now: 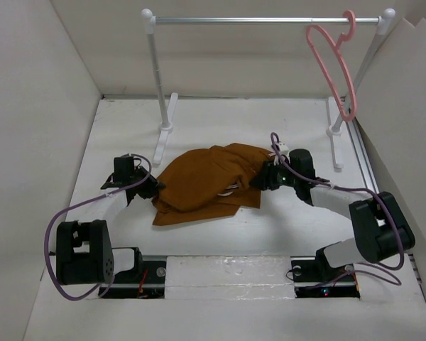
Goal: Place the trousers on the hanger
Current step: Flatten out the trousers at the center of the board.
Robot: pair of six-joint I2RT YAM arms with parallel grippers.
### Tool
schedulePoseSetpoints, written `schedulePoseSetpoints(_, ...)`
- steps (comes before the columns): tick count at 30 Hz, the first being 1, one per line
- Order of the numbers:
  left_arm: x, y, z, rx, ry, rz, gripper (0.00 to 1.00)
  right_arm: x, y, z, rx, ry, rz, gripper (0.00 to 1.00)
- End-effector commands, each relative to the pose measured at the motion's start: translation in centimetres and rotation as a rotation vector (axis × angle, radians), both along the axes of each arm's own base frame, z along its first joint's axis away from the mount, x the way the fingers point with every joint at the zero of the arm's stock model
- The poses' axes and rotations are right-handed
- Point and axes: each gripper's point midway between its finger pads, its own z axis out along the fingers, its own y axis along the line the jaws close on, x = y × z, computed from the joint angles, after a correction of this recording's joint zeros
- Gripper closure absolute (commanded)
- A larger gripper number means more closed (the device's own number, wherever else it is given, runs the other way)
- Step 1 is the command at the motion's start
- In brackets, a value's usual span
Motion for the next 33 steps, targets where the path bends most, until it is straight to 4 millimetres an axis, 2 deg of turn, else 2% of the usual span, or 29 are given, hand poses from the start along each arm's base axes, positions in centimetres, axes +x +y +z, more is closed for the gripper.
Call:
schedulePoseSetpoints(1, 1.8, 0.1, 1.7, -0.002, -0.080, 0.005, 0.93, 3.0, 2.1, 6.6, 0.035, -0.260, 0.021, 0.56)
schedulePoseSetpoints(2, 2.3, 0.3, 2.2, 0.005, -0.094, 0.017, 1.00, 3.1, 2.5, 6.9, 0.025, -0.280, 0.025, 0.62)
schedulePoseSetpoints(3, 2.7, 0.4, 2.7, 0.008, -0.103, 0.027, 1.00, 3.3, 2.8, 7.8, 0.024, -0.305, 0.028, 0.70)
schedulePoseSetpoints(4, 3.2, 0.5, 3.5, 0.015, -0.126, 0.033, 1.00, 3.3, 3.0, 8.0, 0.016, -0.312, 0.028, 0.87)
schedulePoseSetpoints(7, 5.3, 2.1, 7.7, 0.101, -0.211, 0.072, 1.00, 2.8, 4.0, 10.5, 0.011, -0.393, 0.043, 1.00)
schedulePoseSetpoints(8, 6.8, 3.3, 12.2, 0.158, -0.282, 0.107, 1.00, 2.2, 4.2, 13.3, 0.008, -0.472, 0.042, 1.00)
schedulePoseSetpoints(9, 6.9, 3.3, 12.2, 0.159, -0.283, 0.107, 1.00, 1.9, 4.7, 13.3, 0.012, -0.473, 0.056, 1.00)
schedulePoseSetpoints(10, 7.3, 4.3, 14.4, 0.206, -0.327, 0.142, 1.00, 1.8, 4.4, 14.7, -0.001, -0.472, 0.051, 1.00)
schedulePoseSetpoints(11, 7.8, 4.6, 17.9, 0.221, -0.385, 0.154, 1.00, 1.2, 4.5, 16.8, 0.003, -0.519, 0.067, 1.00)
schedulePoseSetpoints(12, 8.1, 5.0, 19.9, 0.237, -0.418, 0.173, 1.00, 0.9, 4.4, 18.3, 0.010, -0.536, 0.072, 1.00)
schedulePoseSetpoints(13, 8.0, 5.7, 22.3, 0.262, -0.463, 0.206, 1.00, 0.5, 4.3, 21.2, 0.011, -0.555, 0.078, 1.00)
schedulePoseSetpoints(14, 8.0, 6.0, 26.6, 0.272, -0.538, 0.224, 1.00, 0.4, 3.7, 23.6, 0.010, -0.608, 0.077, 1.00)
schedulePoseSetpoints(15, 7.8, 6.2, 29.1, 0.278, -0.586, 0.234, 1.00, -0.3, 3.0, 25.8, 0.009, -0.630, 0.075, 1.00)
schedulePoseSetpoints(16, 7.5, 7.0, 31.7, 0.303, -0.631, 0.278, 1.00, -0.4, 1.9, 26.9, -0.012, -0.620, 0.061, 1.00)
schedulePoseSetpoints(17, 6.8, 7.6, 36.5, 0.321, -0.722, 0.318, 1.00, -1.0, 1.5, 32.1, 0.022, -0.713, 0.072, 1.00)
schedulePoseSetpoints(19, 6.3, 8.2, 40.6, 0.333, -0.791, 0.355, 1.00, -1.4, 0.9, 34.9, 0.032, -0.721, 0.088, 1.00)
schedulePoseSetpoints(20, 5.0, 8.2, 44.7, 0.326, -0.865, 0.371, 1.00, -2.3, 0.4, 38.4, 0.068, -0.778, 0.107, 1.00)
schedulePoseSetpoints(21, 4.5, 8.4, 46.0, 0.330, -0.885, 0.379, 1.00, -2.5, 0.3, 39.1, 0.077, -0.769, 0.119, 1.00)
schedulePoseSetpoints(23, 3.1, 8.6, 48.9, 0.327, -0.939, 0.405, 1.00, -3.2, 0.6, 39.5, 0.113, -0.725, 0.165, 1.00)
schedulePoseSetpoints(24, 2.5, 8.6, 49.3, 0.324, -0.953, 0.410, 1.00, -2.9, 0.2, 38.4, 0.109, -0.692, 0.151, 1.00)
schedulePoseSetpoints(25, 0.9, 8.0, 50.2, 0.305, -0.995, 0.392, 1.00, -3.4, -0.2, 37.8, 0.112, -0.678, 0.136, 1.00)
schedulePoseSetpoints(26, 1.4, 7.3, 49.0, 0.298, -0.989, 0.361, 1.00, -3.3, -0.6, 36.3, 0.111, -0.638, 0.118, 1.00)
schedulePoseSetpoints(27, 1.0, 6.2, 48.5, 0.283, -0.999, 0.310, 1.00, -2.3, -1.4, 31.4, 0.079, -0.530, 0.084, 1.00)
schedulePoseSetpoints(28, 0.1, 5.0, 47.9, 0.265, -1.010, 0.249, 1.00, -2.3, -2.4, 28.7, 0.055, -0.459, 0.055, 1.00)
schedulePoseSetpoints(29, 0.9, 4.1, 44.5, 0.259, -0.939, 0.201, 0.99, -2.2, -3.8, 26.5, 0.022, -0.424, 0.011, 1.00)
schedulePoseSetpoints(30, 0.7, 1.8, 42.6, 0.220, -0.918, 0.104, 0.96, -1.1, -6.7, 23.8, -0.028, -0.368, -0.088, 1.00)
schedulePoseSetpoints(31, -0.5, -0.5, 41.1, 0.171, -0.928, -0.022, 0.89, -1.2, -8.7, 19.1, -0.076, -0.247, -0.155, 1.00)
schedulePoseSetpoints(32, 0.5, -1.9, 36.1, 0.148, -0.852, -0.095, 0.74, -0.9, -10.6, 17.2, -0.109, -0.220, -0.208, 1.00)
schedulePoseSetpoints(33, 0.4, -2.8, 33.7, 0.122, -0.815, -0.151, 0.65, -0.3, -13.8, 15.4, -0.133, -0.177, -0.316, 1.00)
